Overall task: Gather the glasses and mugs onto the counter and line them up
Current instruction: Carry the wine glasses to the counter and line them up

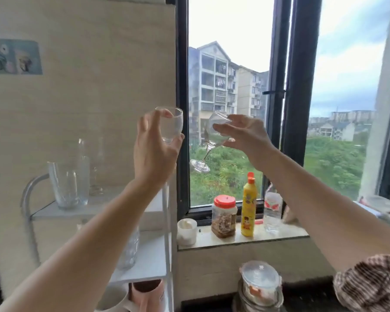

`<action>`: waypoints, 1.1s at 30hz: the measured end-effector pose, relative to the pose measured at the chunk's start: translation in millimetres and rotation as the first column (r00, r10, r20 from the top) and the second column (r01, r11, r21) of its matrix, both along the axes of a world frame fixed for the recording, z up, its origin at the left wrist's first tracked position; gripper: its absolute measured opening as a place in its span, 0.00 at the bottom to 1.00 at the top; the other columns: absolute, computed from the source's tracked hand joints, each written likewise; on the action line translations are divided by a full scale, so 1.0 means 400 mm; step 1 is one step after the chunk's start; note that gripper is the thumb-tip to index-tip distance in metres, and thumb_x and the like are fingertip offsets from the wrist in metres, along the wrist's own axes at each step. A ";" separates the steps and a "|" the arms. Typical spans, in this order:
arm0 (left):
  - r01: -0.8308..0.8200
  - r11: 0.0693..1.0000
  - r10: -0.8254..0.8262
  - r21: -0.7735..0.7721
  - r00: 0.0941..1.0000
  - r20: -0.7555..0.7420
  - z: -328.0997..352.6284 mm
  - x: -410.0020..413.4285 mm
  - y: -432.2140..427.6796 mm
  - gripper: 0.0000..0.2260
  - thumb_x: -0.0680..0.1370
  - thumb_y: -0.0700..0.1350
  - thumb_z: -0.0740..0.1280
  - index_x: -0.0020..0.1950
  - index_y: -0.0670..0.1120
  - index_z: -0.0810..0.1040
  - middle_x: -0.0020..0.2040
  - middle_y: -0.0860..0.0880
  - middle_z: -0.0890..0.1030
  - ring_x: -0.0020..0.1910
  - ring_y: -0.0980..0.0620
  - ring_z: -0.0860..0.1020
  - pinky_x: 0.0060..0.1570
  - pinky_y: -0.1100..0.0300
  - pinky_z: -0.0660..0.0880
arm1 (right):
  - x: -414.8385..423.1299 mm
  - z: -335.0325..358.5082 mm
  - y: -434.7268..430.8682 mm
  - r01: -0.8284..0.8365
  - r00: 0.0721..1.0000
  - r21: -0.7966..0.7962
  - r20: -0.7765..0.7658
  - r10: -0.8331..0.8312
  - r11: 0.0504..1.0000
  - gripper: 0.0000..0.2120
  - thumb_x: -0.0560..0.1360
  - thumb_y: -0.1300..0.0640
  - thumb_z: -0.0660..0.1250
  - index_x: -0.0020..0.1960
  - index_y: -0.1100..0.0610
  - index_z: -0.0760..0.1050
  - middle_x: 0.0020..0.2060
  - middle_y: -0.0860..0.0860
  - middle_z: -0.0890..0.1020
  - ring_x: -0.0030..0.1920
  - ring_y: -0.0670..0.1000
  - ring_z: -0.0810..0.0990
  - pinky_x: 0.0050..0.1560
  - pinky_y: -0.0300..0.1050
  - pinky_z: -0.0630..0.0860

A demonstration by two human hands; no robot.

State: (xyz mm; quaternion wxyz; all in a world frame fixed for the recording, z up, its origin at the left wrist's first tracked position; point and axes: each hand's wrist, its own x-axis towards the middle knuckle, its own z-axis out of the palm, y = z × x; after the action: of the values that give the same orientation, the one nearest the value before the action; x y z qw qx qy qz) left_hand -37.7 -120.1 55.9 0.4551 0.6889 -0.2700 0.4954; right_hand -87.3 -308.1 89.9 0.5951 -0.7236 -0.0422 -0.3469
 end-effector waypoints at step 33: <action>0.989 0.143 -0.764 -0.043 0.083 -0.639 -0.462 -1.450 -1.333 0.39 0.64 0.43 0.78 0.71 0.52 0.65 0.59 0.54 0.74 0.50 0.55 0.78 0.50 0.57 0.77 | -1.822 -0.420 -0.969 0.829 0.437 -0.155 -0.420 -0.795 0.537 0.34 0.61 0.60 0.80 0.65 0.59 0.74 0.57 0.54 0.80 0.56 0.50 0.79 0.59 0.52 0.77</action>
State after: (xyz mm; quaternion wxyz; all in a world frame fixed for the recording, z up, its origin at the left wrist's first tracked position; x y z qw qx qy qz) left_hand -617.5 -653.3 -128.9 0.5590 0.5471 -0.5979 -0.1751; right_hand -816.1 -695.7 -78.2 0.3740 -0.6897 0.4594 -0.4164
